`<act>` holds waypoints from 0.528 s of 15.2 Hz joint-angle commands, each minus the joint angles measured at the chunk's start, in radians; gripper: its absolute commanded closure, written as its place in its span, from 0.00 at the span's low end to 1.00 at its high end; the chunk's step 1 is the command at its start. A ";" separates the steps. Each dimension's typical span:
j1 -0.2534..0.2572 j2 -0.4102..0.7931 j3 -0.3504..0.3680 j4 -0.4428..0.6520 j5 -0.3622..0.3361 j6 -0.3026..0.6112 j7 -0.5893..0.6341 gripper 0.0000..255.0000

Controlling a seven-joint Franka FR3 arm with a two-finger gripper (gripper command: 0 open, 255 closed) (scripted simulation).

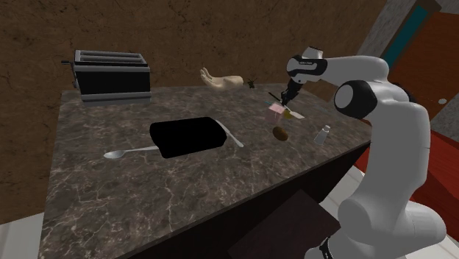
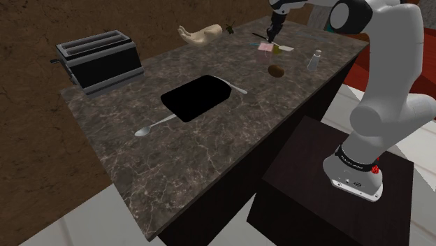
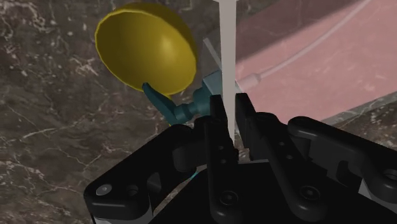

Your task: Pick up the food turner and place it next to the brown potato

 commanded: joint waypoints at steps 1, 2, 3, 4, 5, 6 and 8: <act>0.002 0.080 0.000 -0.025 -0.002 -0.009 0.004 1.00; 0.002 0.080 0.000 -0.025 -0.002 -0.009 0.004 1.00; 0.002 0.080 0.000 -0.025 -0.002 -0.009 0.004 1.00; -0.013 0.132 -0.001 0.088 0.001 -0.071 -0.009 0.00; -0.009 0.131 -0.001 0.084 0.000 -0.068 -0.004 0.00; -0.011 0.145 -0.002 0.091 0.000 -0.060 -0.007 0.00; -0.007 0.133 0.000 0.019 0.000 0.000 -0.007 0.00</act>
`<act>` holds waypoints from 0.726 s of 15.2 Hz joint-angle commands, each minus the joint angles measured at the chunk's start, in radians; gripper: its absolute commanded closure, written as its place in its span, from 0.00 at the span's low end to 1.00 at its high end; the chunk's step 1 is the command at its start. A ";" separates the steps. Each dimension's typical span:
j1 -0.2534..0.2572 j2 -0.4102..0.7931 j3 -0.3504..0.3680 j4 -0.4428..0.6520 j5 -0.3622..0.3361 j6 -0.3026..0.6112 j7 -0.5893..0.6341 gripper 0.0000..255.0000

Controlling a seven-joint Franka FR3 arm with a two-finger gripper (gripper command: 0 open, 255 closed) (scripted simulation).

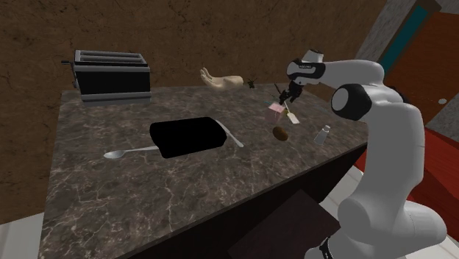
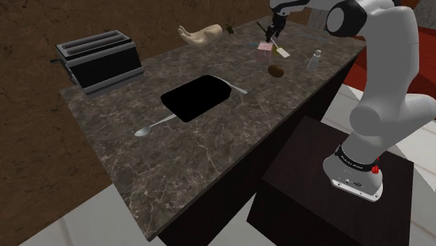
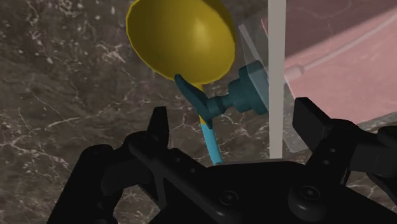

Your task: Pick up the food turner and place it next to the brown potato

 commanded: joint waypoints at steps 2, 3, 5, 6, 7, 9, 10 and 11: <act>0.015 0.012 0.012 -0.062 0.004 -0.099 0.008 0.00; 0.014 0.000 0.012 -0.047 0.004 -0.125 0.009 0.00; 0.012 -0.017 0.013 -0.015 0.002 -0.174 0.010 0.00; 0.012 -0.017 0.013 -0.015 0.002 -0.174 0.010 0.00; 0.012 -0.017 0.013 -0.015 0.002 -0.174 0.010 0.00; 0.013 -0.016 0.012 -0.014 0.002 -0.174 0.010 0.00; 0.013 -0.016 0.012 -0.015 0.003 -0.174 0.010 0.00; 0.013 -0.016 0.012 -0.015 0.003 -0.174 0.010 0.00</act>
